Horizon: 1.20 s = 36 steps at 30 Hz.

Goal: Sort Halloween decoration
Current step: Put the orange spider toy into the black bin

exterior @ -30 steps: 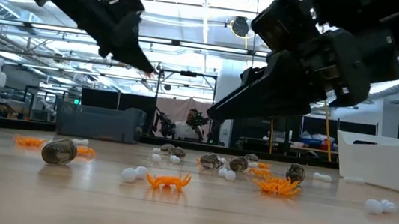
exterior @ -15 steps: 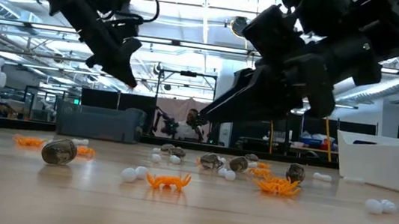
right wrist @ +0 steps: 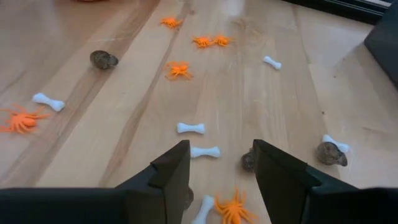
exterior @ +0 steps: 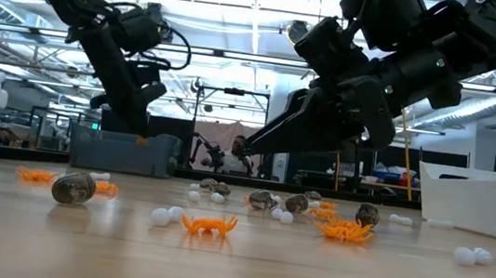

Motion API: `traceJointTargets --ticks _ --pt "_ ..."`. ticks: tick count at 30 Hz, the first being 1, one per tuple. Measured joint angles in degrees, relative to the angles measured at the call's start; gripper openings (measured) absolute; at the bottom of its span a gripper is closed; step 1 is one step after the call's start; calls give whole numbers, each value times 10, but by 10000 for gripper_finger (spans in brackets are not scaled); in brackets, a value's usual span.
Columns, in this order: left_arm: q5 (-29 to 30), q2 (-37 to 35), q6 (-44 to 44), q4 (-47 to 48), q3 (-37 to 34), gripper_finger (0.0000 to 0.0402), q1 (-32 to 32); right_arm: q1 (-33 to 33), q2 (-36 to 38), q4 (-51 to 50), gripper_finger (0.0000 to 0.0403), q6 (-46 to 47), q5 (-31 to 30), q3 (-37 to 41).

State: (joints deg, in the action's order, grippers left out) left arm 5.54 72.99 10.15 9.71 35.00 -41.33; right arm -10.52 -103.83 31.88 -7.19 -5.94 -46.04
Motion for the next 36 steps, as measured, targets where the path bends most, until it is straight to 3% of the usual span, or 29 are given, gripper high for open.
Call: traceJointTargets --ticks 7,17,22,30,36 --pt "5 11 1 -2 0 16 0 0 0 0 160 2 0 0" --pt "9 10 -1 -9 0 144 1 -5 0 -3 160 34 0 0" --pt "-15 -17 1 -12 0 179 13 -18 4 -45 160 72 -12 0" --pt "-14 -116 1 -20 0 182 133 -34 95 -190 160 105 -111 0" --pt "76 -153 1 -28 0 182 269 -25 192 -319 160 111 -180 0"
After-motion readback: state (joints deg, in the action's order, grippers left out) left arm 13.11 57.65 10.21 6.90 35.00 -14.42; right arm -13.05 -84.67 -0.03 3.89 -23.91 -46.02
